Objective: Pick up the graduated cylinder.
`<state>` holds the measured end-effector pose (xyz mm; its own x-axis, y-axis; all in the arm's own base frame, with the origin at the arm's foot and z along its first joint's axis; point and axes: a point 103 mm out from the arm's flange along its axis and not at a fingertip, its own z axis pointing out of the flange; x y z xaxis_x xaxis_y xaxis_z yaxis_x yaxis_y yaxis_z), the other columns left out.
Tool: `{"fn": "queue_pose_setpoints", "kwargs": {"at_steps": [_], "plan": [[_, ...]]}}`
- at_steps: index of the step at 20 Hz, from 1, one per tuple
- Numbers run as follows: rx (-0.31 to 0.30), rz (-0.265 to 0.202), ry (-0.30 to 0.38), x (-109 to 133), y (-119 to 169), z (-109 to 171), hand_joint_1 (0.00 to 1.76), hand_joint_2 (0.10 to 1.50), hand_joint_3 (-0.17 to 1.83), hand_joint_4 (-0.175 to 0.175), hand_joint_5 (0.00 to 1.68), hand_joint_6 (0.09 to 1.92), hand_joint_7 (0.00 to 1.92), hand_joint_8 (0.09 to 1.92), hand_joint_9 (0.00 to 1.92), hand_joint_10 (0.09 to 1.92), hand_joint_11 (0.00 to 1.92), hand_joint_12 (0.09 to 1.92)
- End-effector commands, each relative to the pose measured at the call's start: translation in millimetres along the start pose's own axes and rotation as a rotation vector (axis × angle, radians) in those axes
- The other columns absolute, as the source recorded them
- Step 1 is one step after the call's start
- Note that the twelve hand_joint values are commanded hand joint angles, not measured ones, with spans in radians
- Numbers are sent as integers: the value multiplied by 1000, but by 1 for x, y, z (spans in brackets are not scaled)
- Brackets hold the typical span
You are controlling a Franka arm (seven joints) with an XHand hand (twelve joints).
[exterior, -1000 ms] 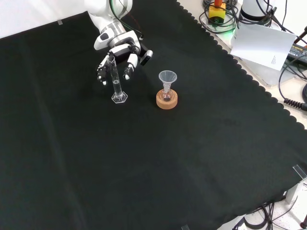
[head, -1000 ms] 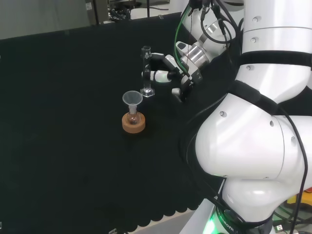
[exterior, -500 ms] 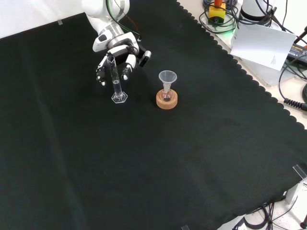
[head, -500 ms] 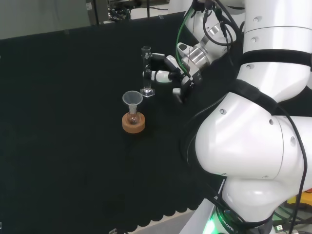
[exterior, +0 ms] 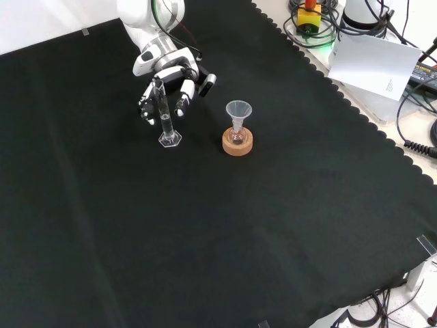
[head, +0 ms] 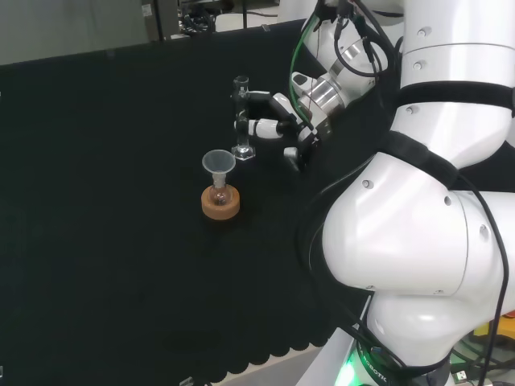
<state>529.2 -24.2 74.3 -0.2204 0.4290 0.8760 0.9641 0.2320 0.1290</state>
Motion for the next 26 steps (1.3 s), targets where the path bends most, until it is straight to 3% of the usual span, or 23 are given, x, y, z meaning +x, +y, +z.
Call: {"fn": "queue_pose_setpoints", "kwargs": {"at_steps": [1,9,17,19,26], "plan": [[1,-6,-5,4,4,7,1095,1001,-175,-12,683,184,538,576,744,488,387,1287],[-10,7,-20,6,6,22,1107,1015,-175,-8,695,206,551,575,761,487,402,1290],[-37,9,-18,2,4,6,1113,1060,-175,13,712,441,619,550,850,440,459,1272],[-38,13,-34,5,6,17,1118,1067,-175,18,716,471,628,549,865,435,469,1268],[-31,16,-27,4,7,15,1120,1071,-175,16,686,498,616,538,847,415,478,1262]]}}
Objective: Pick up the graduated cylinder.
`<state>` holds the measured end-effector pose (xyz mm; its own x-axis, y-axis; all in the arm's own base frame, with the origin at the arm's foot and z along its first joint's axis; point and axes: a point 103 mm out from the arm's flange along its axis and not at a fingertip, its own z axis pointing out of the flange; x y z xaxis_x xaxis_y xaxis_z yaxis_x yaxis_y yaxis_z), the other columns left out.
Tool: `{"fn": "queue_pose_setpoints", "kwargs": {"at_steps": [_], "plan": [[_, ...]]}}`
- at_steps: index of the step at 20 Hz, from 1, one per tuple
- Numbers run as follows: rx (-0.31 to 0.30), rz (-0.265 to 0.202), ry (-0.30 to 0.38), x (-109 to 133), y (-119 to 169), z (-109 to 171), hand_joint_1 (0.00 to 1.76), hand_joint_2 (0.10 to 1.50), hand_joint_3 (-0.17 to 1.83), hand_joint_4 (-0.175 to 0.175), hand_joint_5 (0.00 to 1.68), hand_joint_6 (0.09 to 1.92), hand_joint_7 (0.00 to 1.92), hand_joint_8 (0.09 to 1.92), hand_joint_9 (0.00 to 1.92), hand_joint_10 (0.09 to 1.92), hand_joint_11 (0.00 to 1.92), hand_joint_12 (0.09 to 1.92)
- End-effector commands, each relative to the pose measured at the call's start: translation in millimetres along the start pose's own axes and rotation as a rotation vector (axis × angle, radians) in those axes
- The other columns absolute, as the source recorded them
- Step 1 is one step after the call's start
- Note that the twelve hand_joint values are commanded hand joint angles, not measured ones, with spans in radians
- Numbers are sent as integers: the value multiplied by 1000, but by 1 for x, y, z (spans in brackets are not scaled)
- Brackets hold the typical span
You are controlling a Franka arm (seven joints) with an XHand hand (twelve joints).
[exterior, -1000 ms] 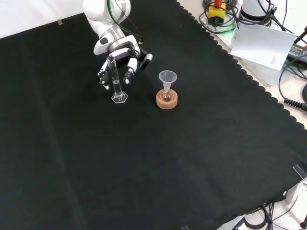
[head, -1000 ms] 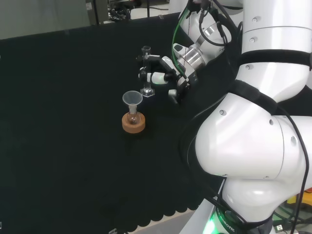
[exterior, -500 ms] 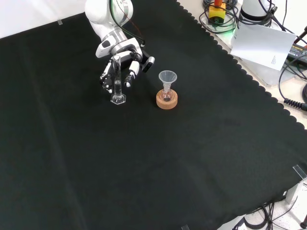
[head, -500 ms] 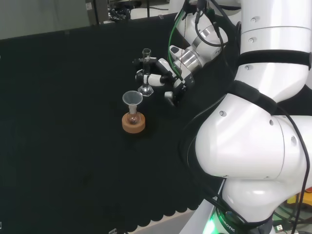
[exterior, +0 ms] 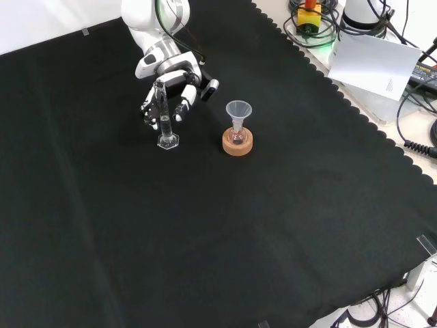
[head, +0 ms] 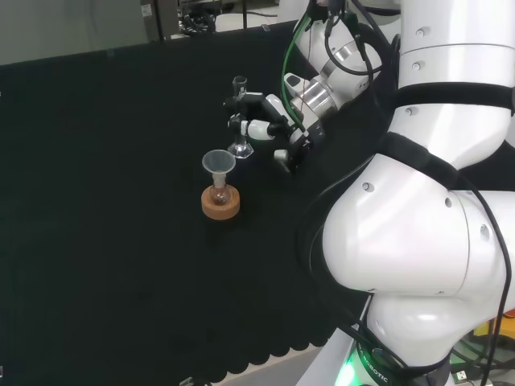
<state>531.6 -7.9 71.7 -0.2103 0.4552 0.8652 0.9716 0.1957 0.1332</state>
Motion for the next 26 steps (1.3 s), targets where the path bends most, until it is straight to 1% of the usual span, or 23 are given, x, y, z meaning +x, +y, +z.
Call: {"fn": "queue_pose_setpoints", "kwargs": {"at_steps": [1,3,4,5,8,11,14,19,21,24,25,26], "plan": [[6,1,3,-2,1,-3,1122,1072,-175,16,685,500,616,538,846,414,478,1262],[-3,7,5,-4,1,-9,1137,1083,-175,16,680,520,615,540,847,415,478,1262],[5,3,-8,-1,1,-1,1144,1090,-175,17,676,535,615,541,847,415,478,1263],[4,3,-10,0,1,1,1149,1096,-175,17,674,544,615,542,848,416,478,1263],[-7,9,1,-2,2,-3,1154,1105,-175,15,660,553,611,541,846,415,478,1263],[-9,12,-12,0,2,1,1154,1108,-175,12,646,555,604,540,842,414,478,1263],[-22,18,-17,-4,1,-5,1159,1118,-175,14,655,567,615,545,856,420,484,1264],[-46,25,6,-7,-2,-18,1176,1155,-175,19,659,620,631,549,888,425,508,1258],[-60,29,3,-7,-2,-21,1170,1185,-175,22,669,632,640,551,900,427,521,1255],[-65,33,-10,-5,-1,-21,1162,1226,-175,34,711,662,694,568,939,429,569,1232],[-72,37,-19,-5,-1,-22,1165,1234,-175,41,737,668,725,576,963,426,599,1214],[-75,38,-32,-4,-1,-23,1168,1244,-175,56,784,670,776,583,1000,421,646,1190]]}}
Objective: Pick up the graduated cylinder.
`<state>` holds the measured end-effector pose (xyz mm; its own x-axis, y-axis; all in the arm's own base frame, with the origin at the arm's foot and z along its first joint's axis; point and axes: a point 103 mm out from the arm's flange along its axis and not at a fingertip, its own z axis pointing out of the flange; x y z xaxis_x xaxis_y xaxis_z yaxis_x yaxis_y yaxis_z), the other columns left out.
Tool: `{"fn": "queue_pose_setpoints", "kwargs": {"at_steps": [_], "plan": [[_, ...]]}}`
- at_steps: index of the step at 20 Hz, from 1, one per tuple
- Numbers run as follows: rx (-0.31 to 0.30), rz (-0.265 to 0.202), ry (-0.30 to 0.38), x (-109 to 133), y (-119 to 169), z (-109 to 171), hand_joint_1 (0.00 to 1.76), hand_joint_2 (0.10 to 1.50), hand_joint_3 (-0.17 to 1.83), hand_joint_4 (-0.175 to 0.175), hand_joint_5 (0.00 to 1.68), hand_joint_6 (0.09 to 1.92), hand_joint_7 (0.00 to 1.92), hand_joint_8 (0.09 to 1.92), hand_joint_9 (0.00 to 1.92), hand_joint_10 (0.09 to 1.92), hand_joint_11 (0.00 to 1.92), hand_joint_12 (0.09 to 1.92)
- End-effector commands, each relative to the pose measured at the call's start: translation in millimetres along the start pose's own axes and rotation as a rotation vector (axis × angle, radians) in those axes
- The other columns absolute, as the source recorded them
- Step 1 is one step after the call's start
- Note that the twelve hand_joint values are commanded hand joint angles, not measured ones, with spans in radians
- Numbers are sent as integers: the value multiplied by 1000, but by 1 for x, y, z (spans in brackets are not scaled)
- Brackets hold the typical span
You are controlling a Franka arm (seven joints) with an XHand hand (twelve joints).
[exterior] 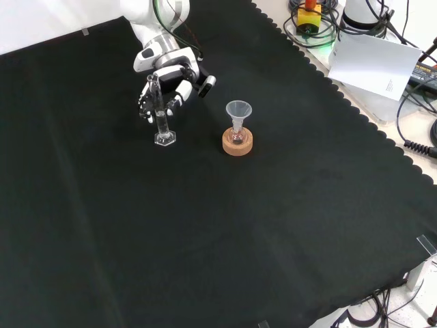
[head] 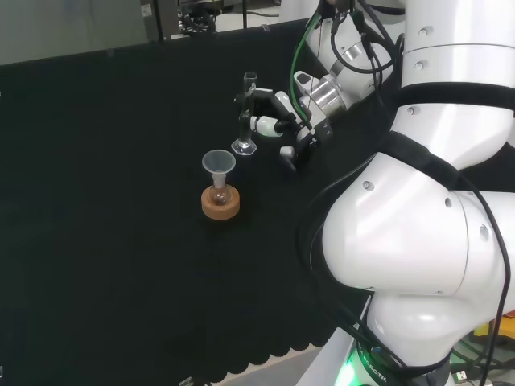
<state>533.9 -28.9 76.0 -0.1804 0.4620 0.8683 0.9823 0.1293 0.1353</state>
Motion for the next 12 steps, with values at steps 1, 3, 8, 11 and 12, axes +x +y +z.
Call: {"fn": "queue_pose_setpoints", "kwargs": {"at_steps": [1,3,8,11,12], "plan": [[-16,9,-53,3,0,-5,1176,1256,-175,72,840,661,846,580,1051,404,707,1158],[-8,3,-109,8,0,-8,1180,1203,-85,-59,883,957,934,760,1159,369,837,1096],[24,-27,-252,26,1,-37,1256,1120,-3,-173,957,1019,994,1001,1330,236,968,1004],[60,-54,-379,40,-2,-54,1264,1106,-3,-175,983,984,1022,967,1368,206,980,991],[70,-61,-421,45,-3,-58,1264,1105,-3,-175,986,980,1025,964,1373,203,981,990]]}}
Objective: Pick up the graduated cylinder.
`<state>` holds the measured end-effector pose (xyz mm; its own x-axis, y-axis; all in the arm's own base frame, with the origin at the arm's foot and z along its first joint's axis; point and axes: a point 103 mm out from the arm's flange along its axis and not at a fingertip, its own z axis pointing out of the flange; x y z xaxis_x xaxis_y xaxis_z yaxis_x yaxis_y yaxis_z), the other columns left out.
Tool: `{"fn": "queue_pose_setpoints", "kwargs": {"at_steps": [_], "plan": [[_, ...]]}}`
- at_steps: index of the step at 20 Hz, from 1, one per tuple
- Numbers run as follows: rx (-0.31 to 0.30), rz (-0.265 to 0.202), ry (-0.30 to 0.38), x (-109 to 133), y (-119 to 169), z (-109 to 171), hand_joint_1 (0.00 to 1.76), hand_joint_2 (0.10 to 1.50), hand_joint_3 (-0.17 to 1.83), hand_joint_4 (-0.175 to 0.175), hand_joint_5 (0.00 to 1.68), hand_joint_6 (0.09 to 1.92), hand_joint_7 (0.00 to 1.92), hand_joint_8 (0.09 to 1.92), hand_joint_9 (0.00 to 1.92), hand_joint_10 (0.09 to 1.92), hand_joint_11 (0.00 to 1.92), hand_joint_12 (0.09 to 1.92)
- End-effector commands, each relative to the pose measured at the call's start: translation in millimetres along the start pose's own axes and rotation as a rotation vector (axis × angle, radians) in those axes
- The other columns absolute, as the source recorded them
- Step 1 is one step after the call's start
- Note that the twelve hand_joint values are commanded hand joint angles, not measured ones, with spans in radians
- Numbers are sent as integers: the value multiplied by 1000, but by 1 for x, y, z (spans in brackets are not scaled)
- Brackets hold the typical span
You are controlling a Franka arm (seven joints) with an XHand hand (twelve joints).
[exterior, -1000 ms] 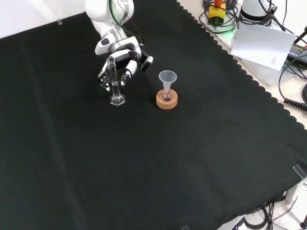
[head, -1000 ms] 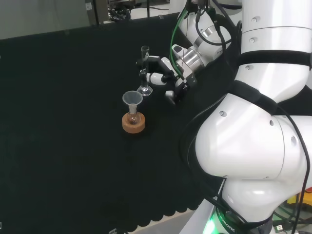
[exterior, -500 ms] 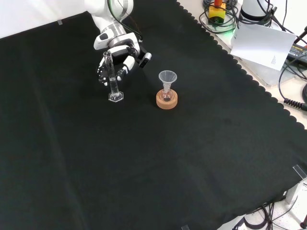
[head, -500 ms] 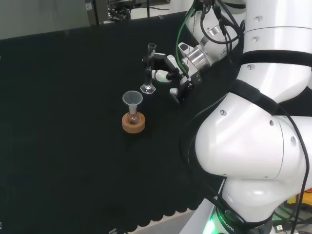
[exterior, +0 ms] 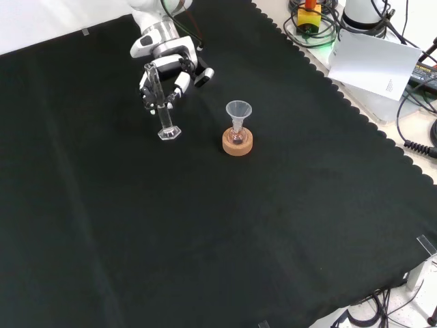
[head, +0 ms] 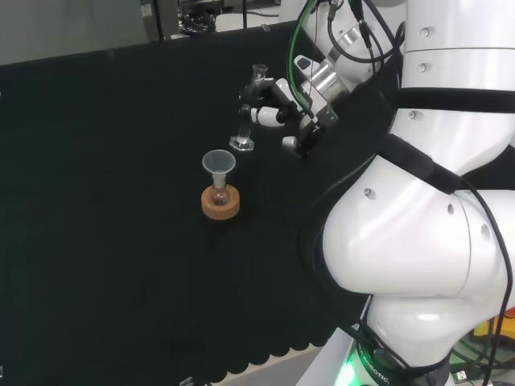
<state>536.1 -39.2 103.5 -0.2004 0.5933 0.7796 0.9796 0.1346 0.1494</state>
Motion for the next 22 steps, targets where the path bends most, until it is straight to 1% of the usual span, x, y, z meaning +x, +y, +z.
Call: {"fn": "queue_pose_setpoints", "kwargs": {"at_steps": [1,3,5,8,11,15,18,19,22], "plan": [[78,-55,-296,26,-9,-44,1265,1104,-3,-175,988,978,1027,961,1376,201,982,989],[104,-62,-342,35,-13,-51,1265,1103,-3,-175,990,974,1029,958,1379,198,983,988],[132,-67,-406,46,-18,-53,1266,1102,-3,-175,991,972,1031,955,1382,195,984,988],[168,-59,-490,61,-30,-55,1266,1101,-3,-175,993,969,1033,952,1385,192,984,987],[184,-44,-551,76,-44,-62,1266,1100,-3,-175,994,967,1034,950,1387,188,985,986],[230,-14,-615,93,-65,-67,1267,1099,-2,-175,996,964,1036,947,1389,183,985,984],[262,-6,-678,105,-80,-69,1267,1099,-2,-175,997,963,1037,945,1391,180,986,984],[274,-3,-699,107,-84,-70,1267,1099,-2,-175,997,962,1037,945,1392,179,986,984],[303,10,-730,109,-94,-70,1267,1098,-2,-175,997,961,1038,944,1393,176,987,984]]}}
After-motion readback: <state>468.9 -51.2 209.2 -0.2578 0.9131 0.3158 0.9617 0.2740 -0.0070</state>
